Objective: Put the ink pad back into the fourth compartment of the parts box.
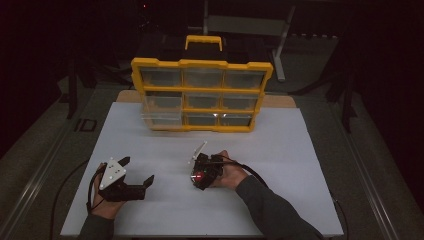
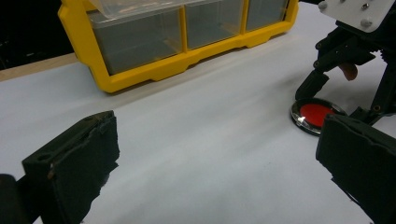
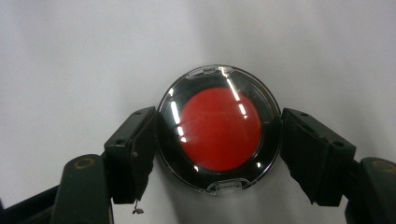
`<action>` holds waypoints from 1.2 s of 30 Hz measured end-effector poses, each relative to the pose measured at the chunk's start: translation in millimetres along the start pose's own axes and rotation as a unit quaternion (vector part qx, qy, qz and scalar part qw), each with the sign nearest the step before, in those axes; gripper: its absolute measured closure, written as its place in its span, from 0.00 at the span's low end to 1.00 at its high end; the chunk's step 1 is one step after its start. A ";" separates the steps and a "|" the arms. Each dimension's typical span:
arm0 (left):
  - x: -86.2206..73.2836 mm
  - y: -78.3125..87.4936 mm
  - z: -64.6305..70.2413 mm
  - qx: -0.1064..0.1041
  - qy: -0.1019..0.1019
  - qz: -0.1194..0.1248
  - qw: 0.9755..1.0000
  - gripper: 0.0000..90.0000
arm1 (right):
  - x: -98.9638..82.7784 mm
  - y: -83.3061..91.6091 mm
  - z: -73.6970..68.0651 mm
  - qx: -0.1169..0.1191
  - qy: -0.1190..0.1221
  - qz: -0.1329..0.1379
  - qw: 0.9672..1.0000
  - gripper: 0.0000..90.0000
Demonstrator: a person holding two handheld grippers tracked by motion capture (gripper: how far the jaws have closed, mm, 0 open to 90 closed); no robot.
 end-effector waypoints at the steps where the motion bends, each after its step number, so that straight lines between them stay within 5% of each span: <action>1: 0.0 0.0 0.1 0.000 0.000 0.000 1.000 0.00 | 0.5 -0.1 -1.6 0.002 -0.007 0.000 1.000 0.33; 14: -0.2 -0.6 -0.1 0.000 0.001 0.000 1.000 0.00 | 2.3 3.5 1.0 -0.002 -0.013 0.001 1.000 0.33; 36: -0.3 -0.5 0.0 0.000 -0.001 0.000 1.000 0.00 | 20.9 38.4 4.4 -0.009 -0.044 0.050 0.998 0.33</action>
Point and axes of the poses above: each handheld gripper's, and its own axes: y roughly backward along the jaws, x roughly out of its top, z roughly to its right, the point moved 8 cm from there along -y, roughly forward along the jaws, and after that the axes turned 4 degrees about z, right-handed, at the moved point
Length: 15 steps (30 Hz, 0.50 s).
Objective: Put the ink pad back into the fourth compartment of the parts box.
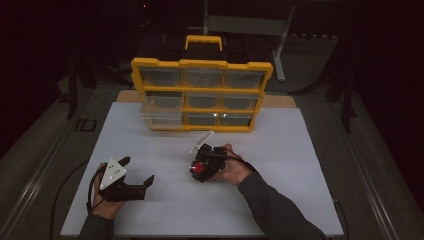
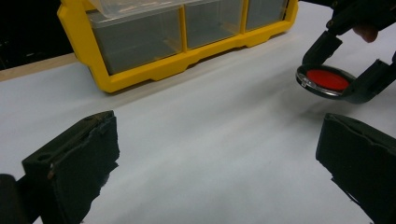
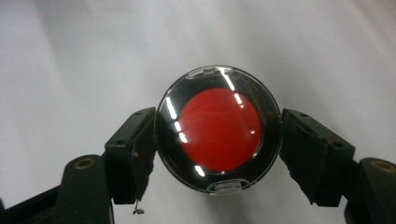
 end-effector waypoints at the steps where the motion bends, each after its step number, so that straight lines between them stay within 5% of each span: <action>1: -0.1 0.0 0.0 0.000 0.000 -0.001 1.000 0.00 | 0.6 0.6 0.1 -0.001 0.000 0.002 1.000 0.33; 15: 0.2 0.3 0.1 -0.001 0.001 0.001 1.000 0.00 | 12.7 14.5 1.9 0.002 -0.010 0.022 1.000 0.33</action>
Point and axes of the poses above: each handheld gripper's, and its own axes: y roughly backward along the jaws, x roughly out of its top, z roughly to its right, the point moved 8 cm from there along -y, roughly forward along the jaws, and after that the axes turned 4 degrees about z, right-handed, at the moved point
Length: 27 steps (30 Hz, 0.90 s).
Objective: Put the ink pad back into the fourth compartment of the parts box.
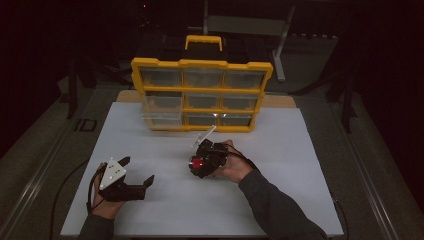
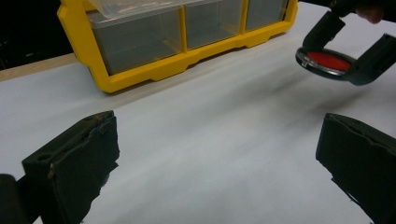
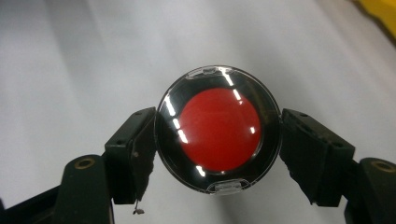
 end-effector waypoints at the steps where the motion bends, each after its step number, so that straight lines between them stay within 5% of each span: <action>1: 0.1 0.0 0.1 -0.001 0.000 0.000 1.000 0.00 | 1.2 1.2 0.0 0.000 -0.001 0.003 1.000 0.33; 27: -0.2 -0.3 0.1 -0.002 0.000 0.000 1.000 0.00 | 35.5 29.8 10.3 -0.004 -0.005 0.041 0.999 0.33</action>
Point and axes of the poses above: each handheld gripper's, and its own axes: y roughly backward along the jaws, x roughly out of its top, z roughly to its right, the point moved 8 cm from there along -y, roughly forward along the jaws, and after that the axes turned 4 degrees about z, right-handed, at the moved point
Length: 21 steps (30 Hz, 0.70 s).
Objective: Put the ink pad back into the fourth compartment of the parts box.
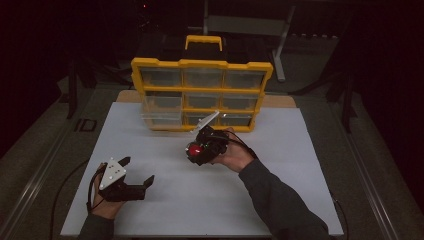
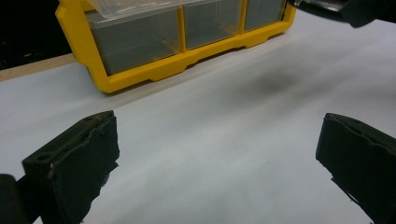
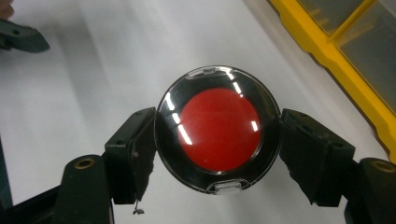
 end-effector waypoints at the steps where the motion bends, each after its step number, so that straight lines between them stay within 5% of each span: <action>1: 0.0 0.0 0.0 0.000 0.000 0.000 1.000 0.00 | 1.8 0.9 0.7 -0.001 0.000 0.002 1.000 0.33; 21: 0.3 0.3 0.2 0.000 0.000 0.000 1.000 0.00 | 23.8 16.7 13.0 -0.007 -0.002 0.016 1.000 0.33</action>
Point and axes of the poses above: each handheld gripper's, and its own axes: y roughly backward along the jaws, x roughly out of its top, z roughly to its right, the point moved 8 cm from there along -y, roughly forward along the jaws, and after that the axes turned 4 degrees about z, right-handed, at the moved point
